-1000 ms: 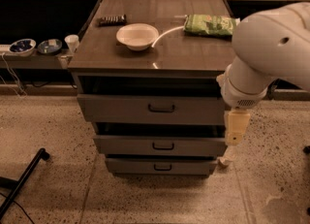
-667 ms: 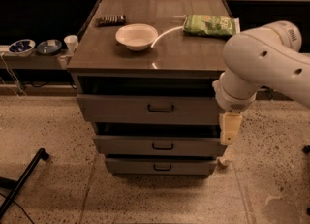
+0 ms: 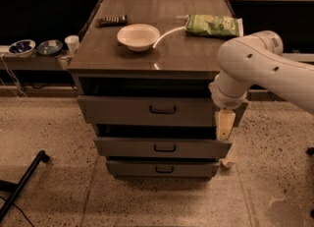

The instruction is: Open top drawer

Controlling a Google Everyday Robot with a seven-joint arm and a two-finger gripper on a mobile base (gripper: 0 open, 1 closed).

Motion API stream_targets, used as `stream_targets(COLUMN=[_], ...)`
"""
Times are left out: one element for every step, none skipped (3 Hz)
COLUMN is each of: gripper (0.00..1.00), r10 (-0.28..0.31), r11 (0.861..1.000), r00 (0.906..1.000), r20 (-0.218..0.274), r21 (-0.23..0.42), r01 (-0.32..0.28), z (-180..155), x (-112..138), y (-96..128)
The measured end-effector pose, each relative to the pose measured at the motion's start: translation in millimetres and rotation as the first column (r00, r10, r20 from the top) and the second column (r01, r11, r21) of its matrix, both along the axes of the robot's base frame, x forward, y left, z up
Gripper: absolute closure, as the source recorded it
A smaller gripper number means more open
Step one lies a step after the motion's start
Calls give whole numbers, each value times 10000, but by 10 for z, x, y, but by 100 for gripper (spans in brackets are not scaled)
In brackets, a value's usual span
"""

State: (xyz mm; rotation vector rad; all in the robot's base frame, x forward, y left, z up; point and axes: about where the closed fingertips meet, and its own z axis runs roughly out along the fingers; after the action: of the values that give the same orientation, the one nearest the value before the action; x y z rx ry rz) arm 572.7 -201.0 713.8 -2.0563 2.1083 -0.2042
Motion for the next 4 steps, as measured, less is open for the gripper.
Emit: stream_targets(gripper=[0, 10, 21, 37], r10=[78, 81, 57, 19], r11=[9995, 9982, 9959, 9935], r00=[9995, 9983, 9970, 9958], r20=[-315, -569, -773, -916], r21=[305, 591, 909, 1137], r01=[-69, -47, 13, 86], z=[-191, -334, -441, -493], x=[178, 285, 323, 313], y=[60, 110, 144, 160])
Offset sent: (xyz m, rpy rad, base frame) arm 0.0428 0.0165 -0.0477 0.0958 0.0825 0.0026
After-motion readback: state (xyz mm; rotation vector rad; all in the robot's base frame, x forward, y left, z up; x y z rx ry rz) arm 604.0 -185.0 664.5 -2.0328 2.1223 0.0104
